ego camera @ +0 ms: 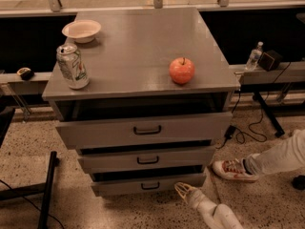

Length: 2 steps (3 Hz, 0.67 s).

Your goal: Close bottom drawer

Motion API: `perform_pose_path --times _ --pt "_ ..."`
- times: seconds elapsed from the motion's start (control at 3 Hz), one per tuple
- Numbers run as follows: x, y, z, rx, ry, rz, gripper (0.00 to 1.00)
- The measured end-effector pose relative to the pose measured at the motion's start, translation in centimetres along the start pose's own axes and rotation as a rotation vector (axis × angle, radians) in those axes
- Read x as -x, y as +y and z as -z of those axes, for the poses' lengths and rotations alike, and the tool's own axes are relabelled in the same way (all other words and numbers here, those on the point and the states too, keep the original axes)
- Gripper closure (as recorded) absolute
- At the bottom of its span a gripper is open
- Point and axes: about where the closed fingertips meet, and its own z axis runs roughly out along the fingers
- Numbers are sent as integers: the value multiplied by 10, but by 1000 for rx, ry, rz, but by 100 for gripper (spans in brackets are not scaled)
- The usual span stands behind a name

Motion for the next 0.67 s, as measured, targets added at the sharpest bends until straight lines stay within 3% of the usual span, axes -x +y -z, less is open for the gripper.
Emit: perform_pose_path --times 0.33,0.67 --pt "8 -2 26 36 27 56 100" --pt "33 9 71 98 42 81 100"
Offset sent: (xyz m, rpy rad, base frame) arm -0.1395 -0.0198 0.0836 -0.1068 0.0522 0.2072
